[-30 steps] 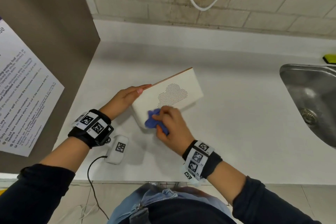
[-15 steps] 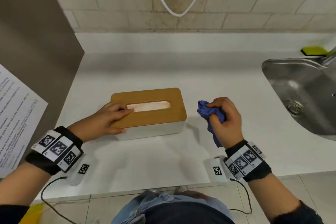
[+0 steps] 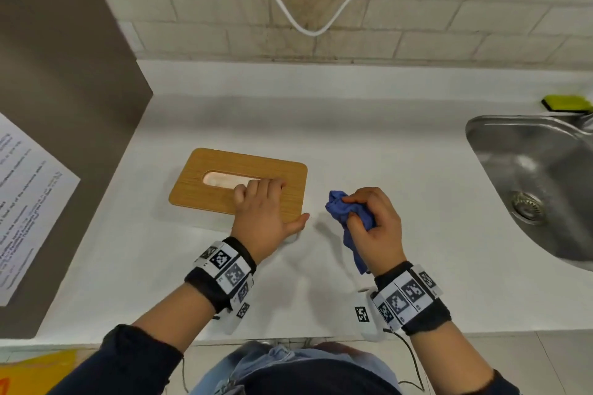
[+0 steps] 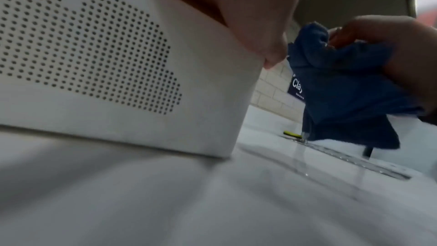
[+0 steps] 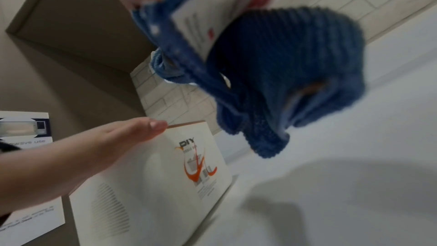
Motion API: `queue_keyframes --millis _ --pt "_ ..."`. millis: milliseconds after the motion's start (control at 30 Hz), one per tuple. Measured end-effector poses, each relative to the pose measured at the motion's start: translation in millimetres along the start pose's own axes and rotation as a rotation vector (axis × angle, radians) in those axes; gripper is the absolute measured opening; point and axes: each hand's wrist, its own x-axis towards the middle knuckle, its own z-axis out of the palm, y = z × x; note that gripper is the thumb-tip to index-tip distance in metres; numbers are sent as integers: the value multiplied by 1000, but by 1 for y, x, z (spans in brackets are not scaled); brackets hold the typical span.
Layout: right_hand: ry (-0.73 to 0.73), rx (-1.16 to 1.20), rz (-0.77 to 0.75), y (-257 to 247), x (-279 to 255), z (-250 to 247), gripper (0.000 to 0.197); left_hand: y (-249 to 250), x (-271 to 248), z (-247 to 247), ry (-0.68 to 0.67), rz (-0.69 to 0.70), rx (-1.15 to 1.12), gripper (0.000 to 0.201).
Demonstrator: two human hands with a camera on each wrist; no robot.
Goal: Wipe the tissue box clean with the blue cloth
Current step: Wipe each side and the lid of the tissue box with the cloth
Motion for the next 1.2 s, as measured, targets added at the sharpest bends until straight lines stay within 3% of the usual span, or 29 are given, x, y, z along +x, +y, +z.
queue_keyframes --millis 133,233,400,500,633,833,1000,1200 --pt "50 43 17 -8 13 -1 18 -6 -4 -14 85 51 -89 58" --pt "52 41 -82 -27 28 8 21 -23 -4 -45 149 64 -274 53" --pt "-117 -140 -373 -64 43 56 27 -63 3 -78 148 150 -786 35" --pt "-241 -275 -472 -73 45 87 34 -77 5 -92 92 94 -961 31" --pt "-233 -269 -482 -82 54 117 37 -98 14 -108 59 5 -1058 29" --pt "-152 -224 -448 -96 83 152 24 -126 39 -118 61 -87 -1089 32" --pt "-244 -336 -506 -104 102 168 25 -146 52 -117 67 -169 -1159 32" --pt "-326 -217 -669 -83 105 151 20 -154 55 -112 55 -154 -1226 35"
